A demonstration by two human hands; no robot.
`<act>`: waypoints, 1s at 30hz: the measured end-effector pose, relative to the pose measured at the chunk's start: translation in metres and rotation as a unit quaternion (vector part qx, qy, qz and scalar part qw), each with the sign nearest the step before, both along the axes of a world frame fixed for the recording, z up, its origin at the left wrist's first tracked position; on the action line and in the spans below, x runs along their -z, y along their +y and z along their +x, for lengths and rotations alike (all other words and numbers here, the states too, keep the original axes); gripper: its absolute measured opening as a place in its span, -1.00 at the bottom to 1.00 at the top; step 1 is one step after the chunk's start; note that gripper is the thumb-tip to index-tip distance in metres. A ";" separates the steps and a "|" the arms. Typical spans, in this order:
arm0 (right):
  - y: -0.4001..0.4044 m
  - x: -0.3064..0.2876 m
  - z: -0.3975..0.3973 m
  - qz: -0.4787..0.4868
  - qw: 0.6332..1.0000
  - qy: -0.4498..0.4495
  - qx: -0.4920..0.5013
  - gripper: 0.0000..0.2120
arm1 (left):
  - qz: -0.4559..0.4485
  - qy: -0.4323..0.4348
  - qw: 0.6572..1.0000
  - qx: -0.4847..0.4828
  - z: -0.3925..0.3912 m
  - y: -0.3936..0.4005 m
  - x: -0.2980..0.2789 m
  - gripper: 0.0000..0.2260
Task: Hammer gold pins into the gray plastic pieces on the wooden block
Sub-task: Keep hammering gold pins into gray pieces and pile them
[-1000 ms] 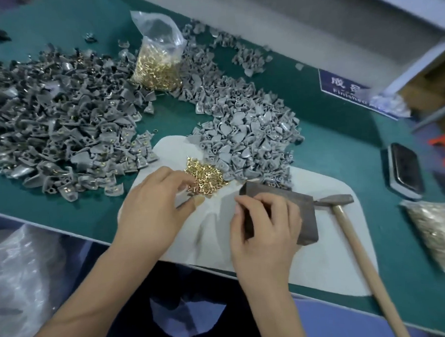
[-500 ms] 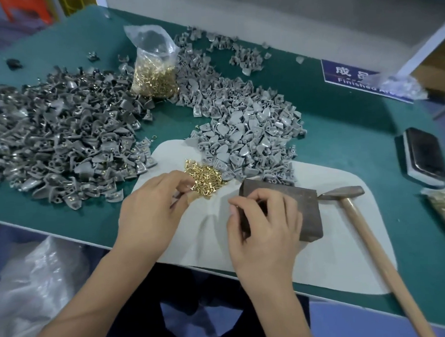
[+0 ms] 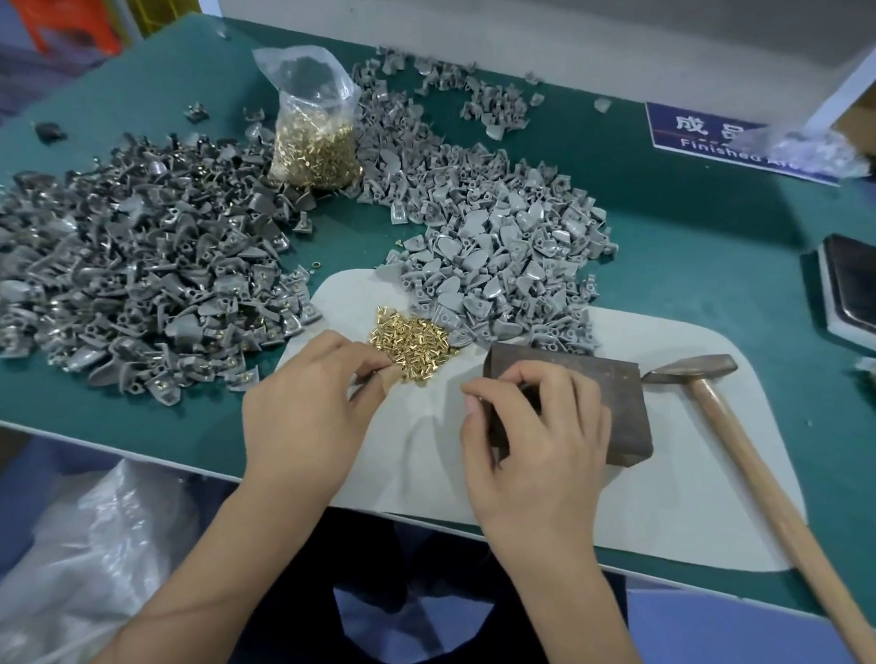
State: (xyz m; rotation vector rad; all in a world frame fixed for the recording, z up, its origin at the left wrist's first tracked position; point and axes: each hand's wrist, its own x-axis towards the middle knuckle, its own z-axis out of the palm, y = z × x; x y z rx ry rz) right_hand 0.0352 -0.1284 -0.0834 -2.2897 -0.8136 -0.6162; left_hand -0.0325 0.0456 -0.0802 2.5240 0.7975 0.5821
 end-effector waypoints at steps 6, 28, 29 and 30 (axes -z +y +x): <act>0.000 -0.002 -0.001 0.004 1.000 0.006 -0.002 -0.89 | 0.030 -0.024 0.996 0.078 -0.002 -0.005 -0.003 -0.88; -0.005 -0.005 0.002 0.092 0.993 0.037 -0.059 -0.93 | -0.273 -0.120 0.910 0.287 0.024 -0.010 -0.016 -0.90; -0.005 -0.005 0.002 0.092 0.993 0.039 -0.058 -0.94 | -0.280 -0.125 0.909 0.282 0.023 -0.011 -0.016 -0.89; -0.005 -0.005 0.002 0.092 0.993 0.041 -0.056 -0.95 | -0.283 -0.129 0.911 0.272 0.023 -0.012 -0.016 -0.87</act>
